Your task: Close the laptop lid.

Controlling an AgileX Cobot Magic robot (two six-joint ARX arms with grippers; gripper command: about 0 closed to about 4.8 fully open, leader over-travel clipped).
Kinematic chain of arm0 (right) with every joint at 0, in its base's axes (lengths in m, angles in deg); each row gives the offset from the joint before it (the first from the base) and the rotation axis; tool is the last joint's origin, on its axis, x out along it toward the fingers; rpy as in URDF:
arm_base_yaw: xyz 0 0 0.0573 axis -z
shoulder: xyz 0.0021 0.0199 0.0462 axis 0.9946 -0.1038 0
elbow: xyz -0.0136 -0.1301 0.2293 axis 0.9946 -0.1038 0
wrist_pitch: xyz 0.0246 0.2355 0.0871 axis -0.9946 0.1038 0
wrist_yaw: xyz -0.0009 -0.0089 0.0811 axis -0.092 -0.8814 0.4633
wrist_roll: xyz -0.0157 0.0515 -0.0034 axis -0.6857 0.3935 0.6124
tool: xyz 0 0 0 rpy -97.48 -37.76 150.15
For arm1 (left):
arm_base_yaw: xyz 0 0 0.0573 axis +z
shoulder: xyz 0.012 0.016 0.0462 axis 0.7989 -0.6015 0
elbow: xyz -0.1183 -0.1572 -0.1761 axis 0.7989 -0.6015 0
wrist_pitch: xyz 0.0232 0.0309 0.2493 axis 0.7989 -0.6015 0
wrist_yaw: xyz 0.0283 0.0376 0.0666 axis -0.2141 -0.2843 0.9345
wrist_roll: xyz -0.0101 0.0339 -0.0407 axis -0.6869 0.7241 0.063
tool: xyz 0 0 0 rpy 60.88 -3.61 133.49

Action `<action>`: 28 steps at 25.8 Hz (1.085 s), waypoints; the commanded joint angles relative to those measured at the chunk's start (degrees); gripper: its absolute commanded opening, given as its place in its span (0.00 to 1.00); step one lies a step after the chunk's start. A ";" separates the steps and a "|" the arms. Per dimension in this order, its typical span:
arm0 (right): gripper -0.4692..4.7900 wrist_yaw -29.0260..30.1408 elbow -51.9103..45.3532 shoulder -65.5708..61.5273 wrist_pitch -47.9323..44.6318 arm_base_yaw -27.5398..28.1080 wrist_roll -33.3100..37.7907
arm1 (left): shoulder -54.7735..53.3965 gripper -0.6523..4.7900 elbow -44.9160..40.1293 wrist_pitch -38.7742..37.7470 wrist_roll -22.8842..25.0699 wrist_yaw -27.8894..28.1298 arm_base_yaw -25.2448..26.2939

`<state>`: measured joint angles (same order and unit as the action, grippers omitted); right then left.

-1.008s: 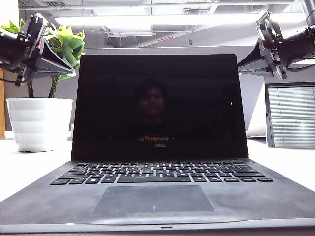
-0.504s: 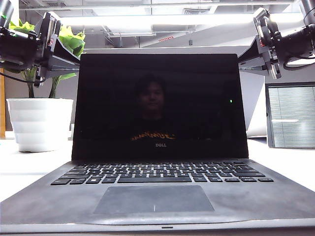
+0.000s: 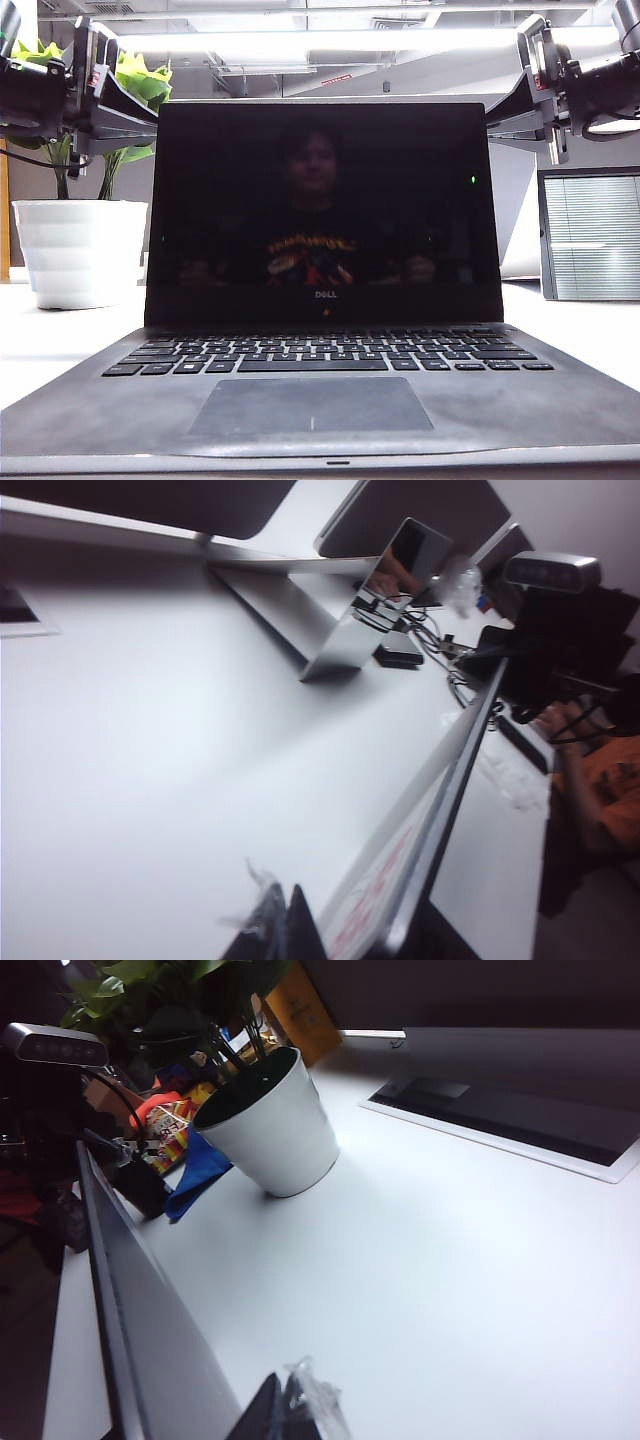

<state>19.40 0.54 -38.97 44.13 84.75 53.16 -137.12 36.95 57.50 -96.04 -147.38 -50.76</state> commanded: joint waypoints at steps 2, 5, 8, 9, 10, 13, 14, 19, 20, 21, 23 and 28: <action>0.08 4.07 0.15 0.28 -0.13 -0.39 3.08 | 0.15 0.11 0.28 0.31 -2.80 -3.91 -0.37; 0.08 6.32 0.15 0.31 0.07 -0.39 4.02 | 0.15 0.11 0.28 0.26 -4.59 -6.05 -0.37; 0.08 8.04 0.13 0.31 0.07 -0.44 6.32 | 0.15 0.11 0.28 -0.92 -5.79 -7.82 -0.42; 0.08 8.04 0.13 0.31 0.07 -0.44 6.75 | 0.15 0.11 0.28 -1.46 -5.77 -8.24 -0.44; 0.08 8.50 0.13 0.31 0.09 -0.44 7.06 | 0.15 0.11 0.28 -2.73 -5.75 -8.76 -0.46; 0.08 10.21 0.13 0.31 0.74 -0.50 8.24 | 0.15 0.11 0.28 -3.89 -5.79 -10.03 -0.44; 0.08 10.54 0.13 0.31 2.16 -0.52 8.22 | 0.15 0.11 0.28 -4.20 -5.81 -10.93 -0.44; 0.08 11.04 0.11 0.31 7.21 -0.96 8.17 | 0.15 0.11 0.28 -5.90 -5.79 -11.30 -0.46; 0.08 11.17 0.11 0.31 8.33 -1.27 8.17 | 0.15 0.11 0.28 -6.80 -5.77 -12.15 -0.46; 0.08 11.17 0.11 0.31 8.94 -1.36 8.20 | 0.15 0.11 0.28 -7.32 -5.77 -12.50 -0.46; 0.08 11.17 0.11 0.28 11.37 -2.64 8.07 | 0.15 0.11 0.28 -9.86 -5.51 -12.85 -0.46; 0.08 11.39 0.04 0.31 15.63 -4.85 6.12 | 0.15 0.11 0.26 -13.25 -5.09 -13.92 -0.52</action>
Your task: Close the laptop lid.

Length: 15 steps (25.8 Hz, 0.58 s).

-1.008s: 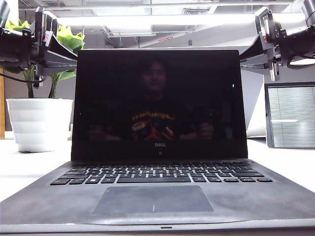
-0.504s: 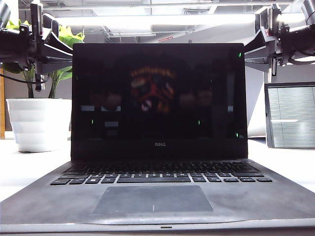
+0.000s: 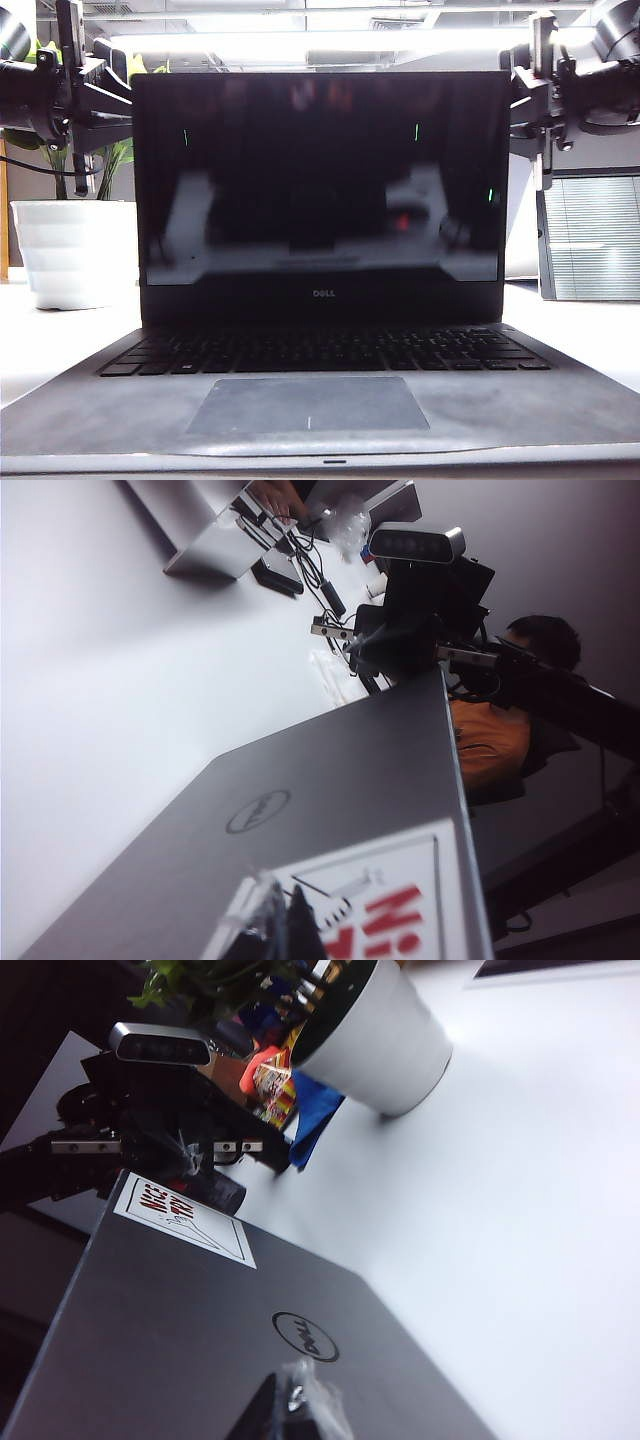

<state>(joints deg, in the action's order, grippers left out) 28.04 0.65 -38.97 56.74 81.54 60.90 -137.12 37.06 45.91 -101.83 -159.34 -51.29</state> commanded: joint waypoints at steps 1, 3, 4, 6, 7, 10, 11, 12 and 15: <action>0.08 2.73 -0.07 0.31 4.66 -1.97 -2.54 | 0.15 0.11 0.15 -2.82 0.94 -2.32 -0.28; 0.08 2.69 -0.07 0.31 8.66 -2.29 -4.92 | 0.15 0.11 0.15 -5.70 1.66 -3.02 -0.33; 0.08 2.71 -0.07 0.31 10.23 -2.29 -6.21 | 0.17 0.11 0.15 -7.69 2.62 -3.04 -0.33; 0.08 2.67 -0.07 0.31 14.47 -2.29 -9.66 | 0.17 0.11 0.15 -13.38 5.77 -3.02 -0.72; 0.08 2.56 -0.07 0.31 17.42 -2.29 -11.85 | 0.17 0.11 0.15 -17.16 8.85 -3.02 -0.72; 0.08 2.25 -0.07 0.31 24.52 -2.29 -17.57 | 0.17 0.11 0.15 -26.18 16.20 -2.97 -0.87; 0.08 1.97 -0.07 0.31 27.71 -2.29 -20.15 | 0.17 0.11 0.15 -29.81 18.99 -2.84 -0.90; 0.08 1.53 -0.07 0.31 29.73 -2.29 -21.77 | 0.17 0.11 0.15 -32.13 20.76 -2.69 -0.87; 0.08 -0.87 -0.07 0.31 38.05 -2.32 -28.70 | 0.17 0.11 0.13 -44.35 31.50 -2.03 -1.20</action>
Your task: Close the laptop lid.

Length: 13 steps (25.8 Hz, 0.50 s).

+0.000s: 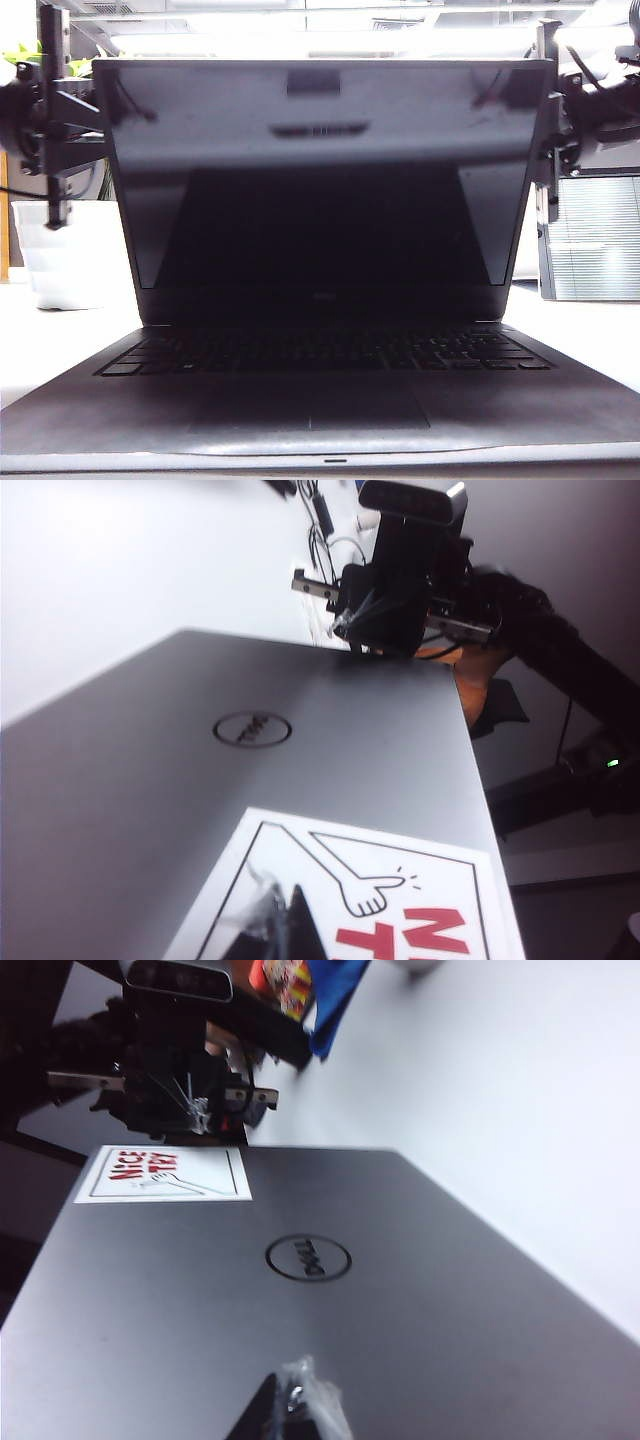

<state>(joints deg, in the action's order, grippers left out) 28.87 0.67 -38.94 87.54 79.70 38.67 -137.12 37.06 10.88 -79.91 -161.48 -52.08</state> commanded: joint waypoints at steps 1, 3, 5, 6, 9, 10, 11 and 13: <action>0.08 -1.99 -0.09 0.28 9.38 -0.48 -8.24 | 0.17 0.11 0.13 -12.57 12.55 1.42 -0.74; 0.08 -1.97 -0.09 0.28 13.77 -0.48 -12.24 | 0.17 0.11 0.02 -18.43 18.64 3.56 -1.86; 0.08 -2.08 -0.17 0.26 18.80 -0.48 -16.28 | 0.15 0.11 0.02 -22.91 23.52 3.48 -4.07; 0.08 -2.16 -0.20 0.26 19.85 -0.48 -17.09 | 0.15 0.11 0.02 -23.82 24.35 3.48 -4.81; 0.08 -2.27 -2.69 0.26 21.31 -0.48 -18.32 | 0.15 0.11 0.00 -25.92 26.14 11.21 -7.78; 0.08 -2.84 -4.07 0.28 21.29 -0.48 -18.34 | 0.15 0.11 -0.07 -26.21 26.14 13.00 -8.11; 0.08 -3.82 -5.44 0.28 21.27 -0.48 -18.38 | 0.15 0.11 -0.35 -26.34 26.14 13.03 -8.11; 0.08 -4.61 -8.02 0.28 21.31 -0.48 -19.19 | 0.15 0.11 -1.07 -26.86 26.14 13.40 -8.11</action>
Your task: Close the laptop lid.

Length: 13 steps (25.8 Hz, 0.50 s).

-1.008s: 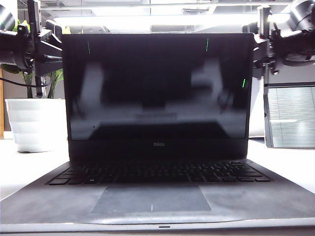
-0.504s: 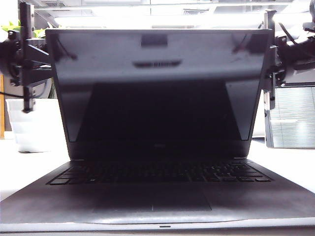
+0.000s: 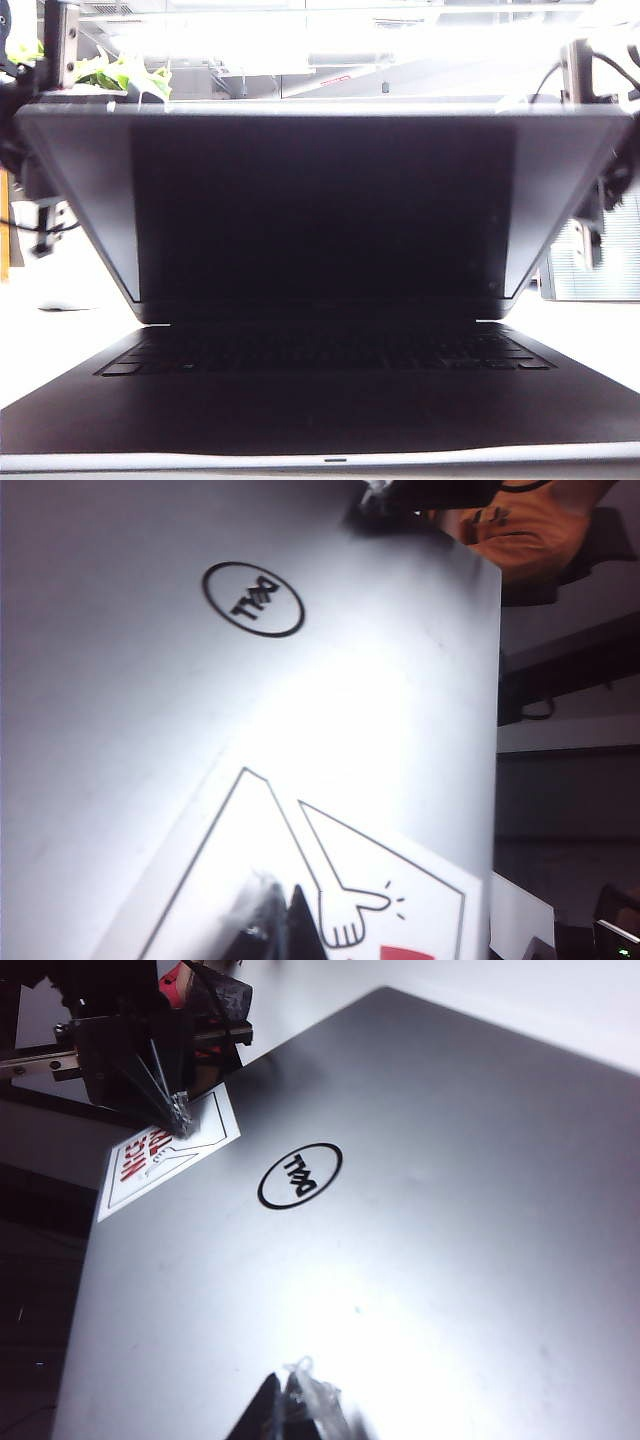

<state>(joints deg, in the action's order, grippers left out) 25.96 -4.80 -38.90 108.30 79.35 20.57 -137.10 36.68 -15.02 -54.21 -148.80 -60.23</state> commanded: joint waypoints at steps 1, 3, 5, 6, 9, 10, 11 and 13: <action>0.08 -1.66 -3.76 0.22 0.31 -0.13 -1.33 | 0.13 0.11 -1.64 -0.90 0.46 0.94 0.04; 0.08 -1.68 -5.64 0.22 -0.26 -0.13 -1.33 | 0.13 0.11 -4.92 1.05 0.15 1.09 0.04; 0.08 -1.84 -7.15 0.22 -1.31 -0.13 -1.29 | 0.13 0.11 -7.17 2.71 -0.24 1.09 0.07; 0.08 -1.84 -8.07 0.22 -2.12 -0.13 -1.29 | 0.11 0.11 -8.22 3.98 -1.01 1.09 0.04; 0.08 -1.86 -9.79 0.22 -3.15 -0.13 -1.27 | 0.11 0.11 -9.18 6.51 -2.03 1.38 0.04; 0.08 -1.86 -10.19 0.22 -3.48 -0.13 -1.27 | 0.11 0.11 -9.18 7.50 -2.43 1.73 0.04; 0.08 -1.86 -10.51 0.22 -3.80 -0.13 -1.27 | 0.11 0.11 -9.18 8.20 -2.40 2.45 0.04; 0.08 -1.86 -11.06 0.22 -3.76 -0.13 -1.27 | 0.11 0.11 -9.20 8.87 -2.40 3.76 0.07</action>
<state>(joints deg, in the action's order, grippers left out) 24.23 -15.42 -38.83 104.70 79.35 19.54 -137.10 27.55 -6.63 -56.83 -145.54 -60.14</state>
